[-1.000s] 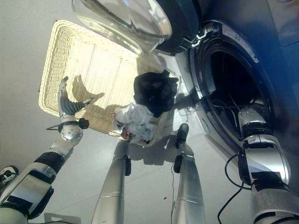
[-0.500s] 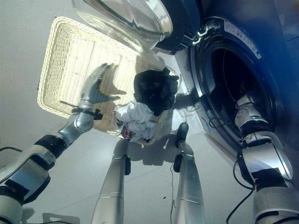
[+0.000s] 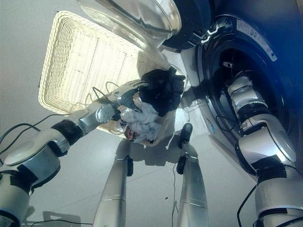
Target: Put the clothes into the washing machine.
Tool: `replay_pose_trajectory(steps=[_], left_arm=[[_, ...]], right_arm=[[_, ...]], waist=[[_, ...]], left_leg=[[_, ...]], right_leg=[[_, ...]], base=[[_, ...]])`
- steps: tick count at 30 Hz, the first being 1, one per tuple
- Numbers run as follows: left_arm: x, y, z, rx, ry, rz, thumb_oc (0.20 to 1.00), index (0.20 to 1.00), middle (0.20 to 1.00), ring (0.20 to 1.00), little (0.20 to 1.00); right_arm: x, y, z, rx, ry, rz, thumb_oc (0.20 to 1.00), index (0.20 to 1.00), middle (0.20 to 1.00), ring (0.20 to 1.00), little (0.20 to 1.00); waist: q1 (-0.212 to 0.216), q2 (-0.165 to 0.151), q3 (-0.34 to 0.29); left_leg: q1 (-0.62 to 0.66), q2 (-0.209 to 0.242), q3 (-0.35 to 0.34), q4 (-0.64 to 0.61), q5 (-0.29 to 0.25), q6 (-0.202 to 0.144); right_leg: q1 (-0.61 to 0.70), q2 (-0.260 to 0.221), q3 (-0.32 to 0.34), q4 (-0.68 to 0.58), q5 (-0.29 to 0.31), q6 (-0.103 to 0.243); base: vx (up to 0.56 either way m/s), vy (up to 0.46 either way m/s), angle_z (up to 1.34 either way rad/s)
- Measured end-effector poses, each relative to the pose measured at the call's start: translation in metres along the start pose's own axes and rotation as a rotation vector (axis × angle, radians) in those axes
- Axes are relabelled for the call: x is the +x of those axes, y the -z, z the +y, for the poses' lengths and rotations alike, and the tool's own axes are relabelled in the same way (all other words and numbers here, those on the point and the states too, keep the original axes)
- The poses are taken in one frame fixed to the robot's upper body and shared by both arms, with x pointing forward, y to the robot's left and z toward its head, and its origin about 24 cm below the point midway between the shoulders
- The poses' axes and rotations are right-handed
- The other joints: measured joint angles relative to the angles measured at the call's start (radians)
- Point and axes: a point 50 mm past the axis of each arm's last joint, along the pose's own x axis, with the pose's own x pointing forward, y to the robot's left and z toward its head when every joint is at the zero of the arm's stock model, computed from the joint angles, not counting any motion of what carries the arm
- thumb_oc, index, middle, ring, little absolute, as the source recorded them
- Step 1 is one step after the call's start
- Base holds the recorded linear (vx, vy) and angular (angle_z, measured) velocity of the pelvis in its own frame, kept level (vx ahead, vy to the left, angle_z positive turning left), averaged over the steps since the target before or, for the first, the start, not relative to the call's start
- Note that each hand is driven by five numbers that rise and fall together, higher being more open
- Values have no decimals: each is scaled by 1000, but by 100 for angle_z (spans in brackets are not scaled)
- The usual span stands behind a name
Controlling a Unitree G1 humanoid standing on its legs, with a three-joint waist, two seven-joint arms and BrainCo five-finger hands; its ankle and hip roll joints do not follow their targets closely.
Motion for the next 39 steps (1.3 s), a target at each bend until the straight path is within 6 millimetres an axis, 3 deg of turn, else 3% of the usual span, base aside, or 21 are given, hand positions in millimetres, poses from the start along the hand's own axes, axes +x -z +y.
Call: replay_pose_trajectory(steps=[3,9,15,21,30,39], left_arm=[[2,4,1,9,-24,42,1000,1000,1000,1000,1000],[-1,21,28,215,-361,125,1000,1000,1000,1000,1000],[-7,31,33,302,-461,154,1000,1000,1000,1000,1000],[-11,31,36,374,-564,115,1000,1000,1000,1000,1000],[-10,26,34,377,-569,67,1000,1000,1000,1000,1000],[-5,24,28,321,-430,38,1000,1000,1000,1000,1000]], right_arm=[[-6,-5,12,13,-17,-20,1000,1000,1000,1000,1000],[-26,-11,29,81,-47,-160,1000,1000,1000,1000,1000],[-46,-6,48,118,-92,-188,1000,1000,1000,1000,1000],[-50,-10,49,139,-76,-226,1000,1000,1000,1000,1000],[-54,-6,50,137,-67,-230,1000,1000,1000,1000,1000],[-59,-11,56,166,-79,-240,1000,1000,1000,1000,1000]], waist=[[-26,0,0],[-71,-10,-6],[-119,-11,-6],[-134,-14,-8],[-139,-21,-9],[-140,-33,-10]], left_leg=[[0,3,4,0,1,1],[-46,17,14,1,2,3],[-50,25,17,-8,2,3],[-50,28,27,-9,1,4],[-50,29,31,-12,1,3],[-49,28,31,-9,1,3]], right_leg=[[-1,3,1,0,1,0],[-35,22,9,-44,32,0],[-34,32,10,-66,38,-1],[-37,36,17,-73,43,-1],[-36,36,19,-79,48,1],[-34,36,20,-78,49,1]], base=[[-10,21,-2],[-11,-11,-9],[-3,-7,-3],[-1,2,-1],[0,-1,0],[0,0,0]])
